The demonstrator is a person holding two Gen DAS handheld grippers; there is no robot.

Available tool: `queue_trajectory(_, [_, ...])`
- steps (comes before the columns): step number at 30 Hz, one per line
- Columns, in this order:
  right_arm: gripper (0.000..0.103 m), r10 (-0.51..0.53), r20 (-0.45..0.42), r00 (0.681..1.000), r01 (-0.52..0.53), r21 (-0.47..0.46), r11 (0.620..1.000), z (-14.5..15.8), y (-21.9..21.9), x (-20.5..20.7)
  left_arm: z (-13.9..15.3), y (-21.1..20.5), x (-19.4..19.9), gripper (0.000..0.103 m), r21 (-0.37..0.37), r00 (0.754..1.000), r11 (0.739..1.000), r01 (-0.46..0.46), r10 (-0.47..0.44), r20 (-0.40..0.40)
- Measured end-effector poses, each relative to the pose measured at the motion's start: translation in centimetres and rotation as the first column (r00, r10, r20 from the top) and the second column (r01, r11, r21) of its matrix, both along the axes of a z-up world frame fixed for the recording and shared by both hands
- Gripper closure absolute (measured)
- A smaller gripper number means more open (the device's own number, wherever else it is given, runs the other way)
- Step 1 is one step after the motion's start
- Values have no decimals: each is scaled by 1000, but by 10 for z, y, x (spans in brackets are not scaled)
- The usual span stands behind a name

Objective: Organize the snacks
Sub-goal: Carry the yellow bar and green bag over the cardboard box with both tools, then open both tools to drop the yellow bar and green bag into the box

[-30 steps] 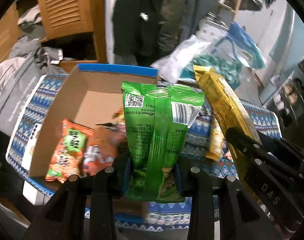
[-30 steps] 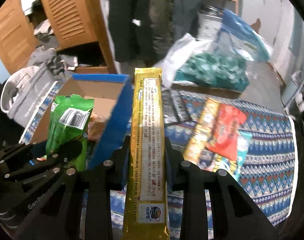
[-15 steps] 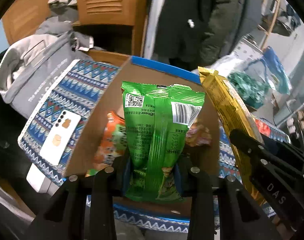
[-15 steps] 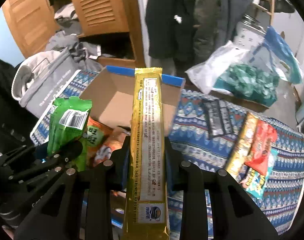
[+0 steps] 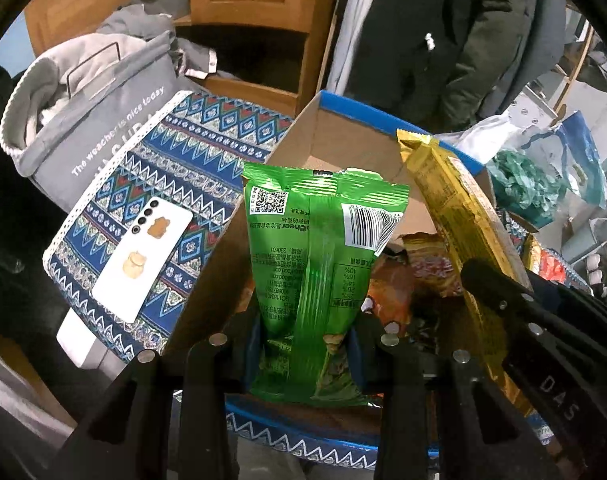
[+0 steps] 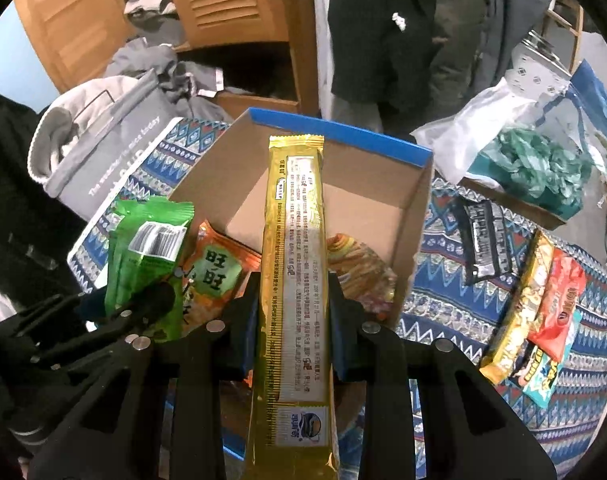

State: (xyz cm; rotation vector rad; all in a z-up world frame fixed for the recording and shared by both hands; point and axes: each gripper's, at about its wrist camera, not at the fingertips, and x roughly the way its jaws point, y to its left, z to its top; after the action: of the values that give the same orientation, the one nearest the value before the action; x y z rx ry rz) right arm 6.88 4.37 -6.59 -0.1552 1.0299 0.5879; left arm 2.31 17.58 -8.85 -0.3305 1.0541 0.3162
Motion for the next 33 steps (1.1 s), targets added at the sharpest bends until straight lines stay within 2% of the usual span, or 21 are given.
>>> queue_trajectory(6, [73,8,-9,1000,-9,-9,1000,-2,6,1,-10,7,0,67,-13,999,999,-31,31,-39])
queue_trajectory(8, [70,10,-4,1000,-10,-8,1000,0,6,1,-12,9,-1,63,-28,998,999,-38,37,-45])
queue_trajectory(9, [63,6,-1,1000,-6,-5,1000,1,4,1,-12,9,-1,60,-23,998,999,-42,41,-44])
queue_trajectory(10, [60,3,1,1000,-3,-4,1000,1,4,2,-11,9,-2,57,-12,998,999,-46,46,-42])
queue_trajectory(12, [60,-7,7,1000,7,-5,1000,3,0,3,-7,8,-2,37,15,998,998,-56,57,-36])
queue_trajectory(14, [58,-18,7,1000,18,-5,1000,4,-3,5,-3,6,-3,32,36,998,997,-63,63,-20])
queue_trajectory(16, [49,-27,8,1000,27,-7,1000,5,-6,6,0,4,-3,32,46,998,997,-55,56,-12])
queue_trajectory(17, [48,-31,9,999,32,-8,999,5,-8,6,1,3,-3,32,49,999,997,-51,52,-13])
queue_trajectory(26, [47,-55,15,998,55,-19,998,6,-19,6,6,-4,-4,32,59,999,998,-34,34,-11])
queue_trajectory(30, [41,-63,18,998,64,-22,998,6,-25,6,7,-10,-3,29,56,1000,998,-20,21,-15])
queue_trajectory(33, [41,-73,19,997,73,-18,997,8,-32,6,8,-15,-2,29,55,1000,998,-4,5,-17])
